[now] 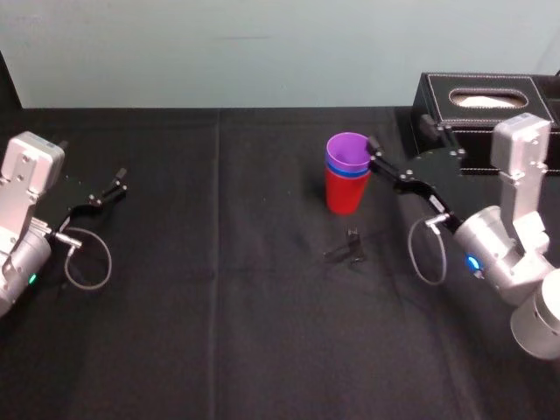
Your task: Stack the three plastic cups sequentially using one hand.
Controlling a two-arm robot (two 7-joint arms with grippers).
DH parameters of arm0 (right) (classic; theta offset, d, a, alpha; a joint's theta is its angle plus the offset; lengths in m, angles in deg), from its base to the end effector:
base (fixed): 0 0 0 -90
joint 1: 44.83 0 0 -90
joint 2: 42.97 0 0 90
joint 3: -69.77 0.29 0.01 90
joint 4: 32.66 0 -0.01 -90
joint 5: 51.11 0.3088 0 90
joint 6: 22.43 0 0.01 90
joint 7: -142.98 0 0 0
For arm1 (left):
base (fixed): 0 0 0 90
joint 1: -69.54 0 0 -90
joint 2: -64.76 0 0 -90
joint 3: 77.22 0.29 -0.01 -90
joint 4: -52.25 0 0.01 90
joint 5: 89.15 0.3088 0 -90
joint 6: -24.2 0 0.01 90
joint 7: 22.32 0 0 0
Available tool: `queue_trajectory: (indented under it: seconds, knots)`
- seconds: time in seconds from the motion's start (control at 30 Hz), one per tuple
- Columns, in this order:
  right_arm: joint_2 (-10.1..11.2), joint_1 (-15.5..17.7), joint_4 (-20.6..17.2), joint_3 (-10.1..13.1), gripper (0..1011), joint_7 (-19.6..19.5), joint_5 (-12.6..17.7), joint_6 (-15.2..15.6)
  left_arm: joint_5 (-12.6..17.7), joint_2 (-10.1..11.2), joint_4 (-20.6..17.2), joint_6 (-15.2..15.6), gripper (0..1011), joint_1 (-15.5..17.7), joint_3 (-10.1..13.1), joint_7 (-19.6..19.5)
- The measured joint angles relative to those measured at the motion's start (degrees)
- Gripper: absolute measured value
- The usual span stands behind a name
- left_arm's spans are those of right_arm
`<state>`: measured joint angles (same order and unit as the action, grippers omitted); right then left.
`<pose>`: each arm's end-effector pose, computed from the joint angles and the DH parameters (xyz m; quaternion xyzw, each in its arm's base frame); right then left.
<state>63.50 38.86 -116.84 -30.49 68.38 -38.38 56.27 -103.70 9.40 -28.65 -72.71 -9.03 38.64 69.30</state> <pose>0.3557 -0.0384 -0.2958 0.0226 -0.0853 -0.5421 0.8357 0.3581 0.0827 -0.3023 0.1414 -0.1324 0.5799 0.7913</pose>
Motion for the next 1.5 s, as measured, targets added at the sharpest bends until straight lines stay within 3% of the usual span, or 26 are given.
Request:
queue_trajectory:
  seconds: [0.13, 0.33, 0.6, 0.73, 0.87, 1.1, 1.5]
  knots:
    - [-0.4, 3.9, -2.9, 2.0, 1004, -3.7, -2.3, -0.4, 0.0, 0.0, 0.0, 0.0, 1005, 0.0, 0.0, 0.0]
    - [-2.1, 7.8, -4.2, 3.5, 1004, -8.1, -5.8, -1.0, 0.0, 0.0, 0.0, 0.0, 1005, 0.0, 0.0, 0.0]
    - [-3.8, 9.2, -4.0, 4.3, 1004, -11.2, -9.5, 0.4, 0.0, 0.0, 0.0, 0.0, 1005, 0.0, 0.0, 0.0]
    - [-3.9, 9.5, -4.9, 4.4, 1004, -11.2, -10.8, 2.5, 0.0, 0.0, 0.0, 0.0, 1005, 0.0, 0.0, 0.0]
    - [-3.2, 10.2, -6.9, 4.3, 1004, -9.7, -12.0, 6.4, 0.0, 0.0, 0.0, 0.0, 1005, 0.0, 0.0, 0.0]
    - [-2.2, 11.6, -9.5, 5.2, 1004, -6.0, -10.8, 11.1, 0.0, 0.0, 0.0, 0.0, 1005, 0.0, 0.0, 0.0]
    - [-2.1, 11.8, -9.7, 5.3, 1004, -5.4, -10.4, 11.4, 0.0, 0.0, 0.0, 0.0, 1005, 0.0, 0.0, 0.0]
